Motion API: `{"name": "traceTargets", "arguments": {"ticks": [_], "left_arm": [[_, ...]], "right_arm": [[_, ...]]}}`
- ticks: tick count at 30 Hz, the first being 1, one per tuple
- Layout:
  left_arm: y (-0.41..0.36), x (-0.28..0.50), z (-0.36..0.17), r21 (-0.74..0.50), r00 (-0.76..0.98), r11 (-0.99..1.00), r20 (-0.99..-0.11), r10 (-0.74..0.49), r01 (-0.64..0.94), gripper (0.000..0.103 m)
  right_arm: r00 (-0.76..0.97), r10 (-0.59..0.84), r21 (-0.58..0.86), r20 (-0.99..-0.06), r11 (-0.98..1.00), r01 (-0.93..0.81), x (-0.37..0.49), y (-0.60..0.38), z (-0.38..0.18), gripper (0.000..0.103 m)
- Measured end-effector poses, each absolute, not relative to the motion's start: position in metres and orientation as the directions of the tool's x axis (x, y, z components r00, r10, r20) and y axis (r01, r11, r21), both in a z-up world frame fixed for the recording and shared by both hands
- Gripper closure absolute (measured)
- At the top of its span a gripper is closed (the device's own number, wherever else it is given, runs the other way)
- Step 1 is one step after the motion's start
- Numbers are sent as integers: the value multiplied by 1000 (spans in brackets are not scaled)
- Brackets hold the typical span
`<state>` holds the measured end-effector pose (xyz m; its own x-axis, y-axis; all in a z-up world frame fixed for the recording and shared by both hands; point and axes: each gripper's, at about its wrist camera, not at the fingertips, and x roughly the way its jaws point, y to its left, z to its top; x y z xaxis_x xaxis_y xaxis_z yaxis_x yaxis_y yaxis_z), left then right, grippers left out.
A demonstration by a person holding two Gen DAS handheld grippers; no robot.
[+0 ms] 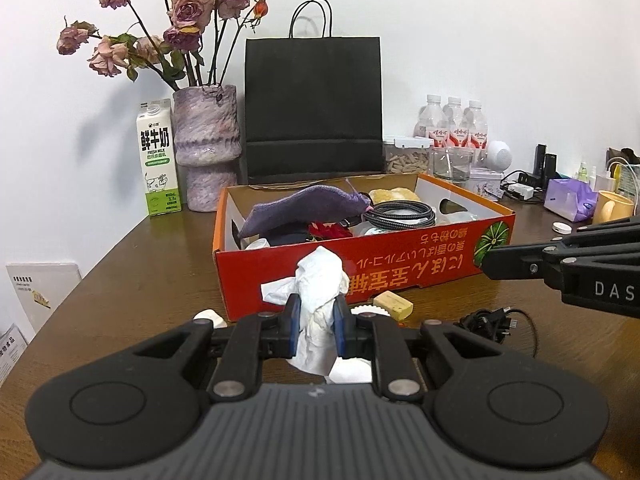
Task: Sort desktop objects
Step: 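Carry the tissue and USB cable over the box with both tools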
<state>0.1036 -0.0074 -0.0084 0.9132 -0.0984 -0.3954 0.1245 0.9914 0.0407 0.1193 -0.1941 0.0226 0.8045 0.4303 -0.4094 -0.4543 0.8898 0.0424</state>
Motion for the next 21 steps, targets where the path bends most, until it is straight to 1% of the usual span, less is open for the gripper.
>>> {"name": "traceTargets", "arguments": {"ticks": [1, 2, 3, 4, 5, 6, 7, 10, 13, 14, 15, 17, 19, 20, 21], "left_arm": [[-7, 104, -9, 41, 913, 992, -397, -95, 121, 86], [-6, 104, -9, 42, 912, 992, -400, -89, 116, 86], [-5, 104, -9, 41, 911, 993, -403, -84, 109, 86], [-3, 104, -9, 38, 910, 994, -407, -79, 103, 86], [-1, 103, -9, 34, 909, 994, -410, -79, 101, 86], [0, 102, -9, 30, 908, 994, -411, -80, 102, 86], [1, 100, -9, 29, 908, 994, -410, -83, 104, 86], [1, 95, -10, 34, 907, 992, -410, -99, 123, 86], [1, 95, -13, 34, 901, 990, -419, -110, 137, 85], [1, 96, -14, 32, 898, 990, -425, -112, 139, 85], [1, 97, -15, 29, 894, 990, -432, -115, 141, 85], [0, 98, -17, 27, 888, 989, -444, -119, 146, 85], [-1, 98, -17, 28, 885, 988, -448, -126, 155, 85], [-1, 99, -18, 28, 885, 987, -448, -128, 157, 85], [-1, 98, -18, 28, 885, 987, -448, -129, 158, 85]], "right_arm": [[801, 433, 50, -414, 889, -455, 121, -195, 22, 103], [798, 423, 56, -429, 894, -444, 123, -197, 21, 100], [794, 404, 45, -454, 901, -432, 125, -198, 19, 85], [799, 370, 20, -474, 912, -410, 126, -198, 16, 75], [810, 337, -7, -480, 922, -388, 124, -199, 13, 56], [813, 323, -22, -485, 925, -380, 123, -200, 11, 49], [810, 312, -29, -497, 927, -374, 122, -202, 8, 49], [787, 298, -25, -541, 929, -369, 121, -206, -4, 46], [768, 249, -60, -590, 935, -349, 126, -202, -17, 46], [766, 242, -60, -596, 938, -343, 127, -202, -18, 42], [765, 242, -54, -597, 939, -339, 128, -203, -20, 33], [758, 245, -43, -604, 940, -338, 130, -205, -23, 21], [745, 258, -33, -616, 936, -351, 130, -204, -27, 24], [739, 274, -19, -616, 932, -362, 130, -204, -27, 28], [735, 286, -8, -615, 929, -369, 128, -205, -26, 41]]}}
